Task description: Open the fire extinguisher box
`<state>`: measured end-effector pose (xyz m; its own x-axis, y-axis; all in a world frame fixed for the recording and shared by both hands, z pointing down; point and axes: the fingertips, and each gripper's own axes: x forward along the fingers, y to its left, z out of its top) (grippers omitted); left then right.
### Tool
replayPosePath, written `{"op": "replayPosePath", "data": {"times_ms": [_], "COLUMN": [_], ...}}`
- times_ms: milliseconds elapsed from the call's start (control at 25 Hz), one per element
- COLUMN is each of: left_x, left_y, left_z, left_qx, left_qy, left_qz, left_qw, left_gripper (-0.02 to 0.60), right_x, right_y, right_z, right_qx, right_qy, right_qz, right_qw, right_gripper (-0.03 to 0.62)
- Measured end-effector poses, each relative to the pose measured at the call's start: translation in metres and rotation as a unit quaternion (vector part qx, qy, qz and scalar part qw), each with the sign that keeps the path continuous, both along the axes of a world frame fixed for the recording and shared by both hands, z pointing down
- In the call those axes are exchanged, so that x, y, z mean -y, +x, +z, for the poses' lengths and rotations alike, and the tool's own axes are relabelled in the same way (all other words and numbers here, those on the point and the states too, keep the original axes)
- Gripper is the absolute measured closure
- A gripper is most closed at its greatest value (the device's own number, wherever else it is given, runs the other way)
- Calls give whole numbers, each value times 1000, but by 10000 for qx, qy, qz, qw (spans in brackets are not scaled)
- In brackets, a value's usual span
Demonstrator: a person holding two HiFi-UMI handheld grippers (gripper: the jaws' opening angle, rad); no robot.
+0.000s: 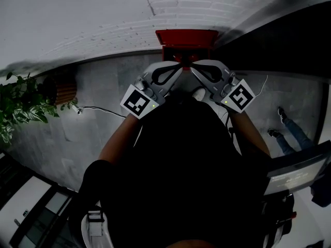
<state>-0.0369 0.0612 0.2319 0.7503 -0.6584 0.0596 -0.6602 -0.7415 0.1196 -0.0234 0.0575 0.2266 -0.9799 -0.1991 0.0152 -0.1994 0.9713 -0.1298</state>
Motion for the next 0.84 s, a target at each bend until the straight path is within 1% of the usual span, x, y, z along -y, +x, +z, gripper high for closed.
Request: {"op": "replayPosePath", "data": {"times_ms": [320, 480, 680, 840], "left_x": [-1, -1, 0, 1], "left_y": [4, 5, 7, 8], "left_z": [4, 3, 2, 2], "left_qx": [39, -1, 1, 12], "left_qy": [-7, -9, -4, -8], "left_qz": [40, 14, 50, 69], "left_qw": [10000, 10000, 10000, 10000], "left_gripper": [586, 586, 586, 586], "right_x": [1, 0, 0, 1], "right_y": [5, 5, 5, 6], "right_z": [4, 6, 4, 5], "right_qx": [-18, -66, 19, -10], "right_qy": [-2, 16, 14, 18], "right_qz": [115, 115, 146, 157], "right_qw": [9999, 9999, 9999, 9999], "right_gripper": [583, 583, 583, 583]}}
